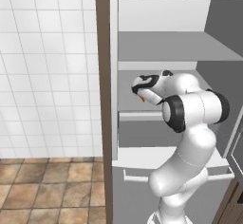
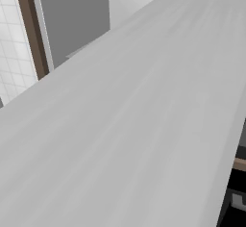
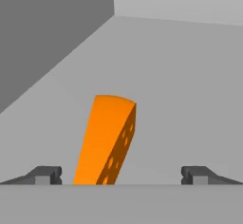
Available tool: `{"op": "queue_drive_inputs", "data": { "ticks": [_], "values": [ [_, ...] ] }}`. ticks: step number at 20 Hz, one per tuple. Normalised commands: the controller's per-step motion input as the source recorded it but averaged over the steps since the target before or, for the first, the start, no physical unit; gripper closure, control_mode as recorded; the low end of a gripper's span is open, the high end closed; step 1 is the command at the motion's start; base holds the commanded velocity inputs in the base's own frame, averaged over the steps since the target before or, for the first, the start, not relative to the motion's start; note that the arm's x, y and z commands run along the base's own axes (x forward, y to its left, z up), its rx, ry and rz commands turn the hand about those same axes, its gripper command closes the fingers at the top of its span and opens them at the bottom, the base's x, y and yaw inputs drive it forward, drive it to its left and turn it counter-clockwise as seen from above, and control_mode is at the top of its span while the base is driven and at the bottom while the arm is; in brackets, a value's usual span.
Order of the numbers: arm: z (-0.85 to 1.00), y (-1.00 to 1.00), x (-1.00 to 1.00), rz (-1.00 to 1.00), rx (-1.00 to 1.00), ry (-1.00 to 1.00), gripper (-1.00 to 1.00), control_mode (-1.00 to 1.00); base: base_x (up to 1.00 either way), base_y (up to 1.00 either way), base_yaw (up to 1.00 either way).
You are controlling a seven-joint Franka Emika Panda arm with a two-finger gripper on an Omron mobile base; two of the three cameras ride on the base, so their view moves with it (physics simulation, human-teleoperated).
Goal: Take the cheese, steak, and potato from the fridge and place them on the plate on the dining counter to create an appetizer plate.
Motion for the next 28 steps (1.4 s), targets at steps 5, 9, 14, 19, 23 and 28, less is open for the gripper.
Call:
{"op": "queue_drive_inputs", "data": {
  "ticks": [5,9,14,19,23,28],
  "values": [
    [-0.25,0.0,0.18,0.0,0.0,0.0,-1.0,-1.0,0.0,0.0,0.0],
    [-0.2,0.0,0.2,0.0,0.0,0.0,-1.0,-1.0,0.0,0.0,0.0],
    [-0.35,0.0,0.05,0.0,0.0,0.0,-1.0,-1.0,0.0,0.0,0.0],
    [-0.48,0.0,0.0,0.0,0.0,-0.02,-1.0,-1.0,0.0,0.0,0.0],
    [-0.55,0.0,0.0,0.0,0.0,-0.04,1.0,-1.0,0.0,0.0,0.0],
    [-0.5,0.01,0.0,0.0,0.0,0.0,1.0,-1.0,0.0,0.0,0.0]
  ]
}}
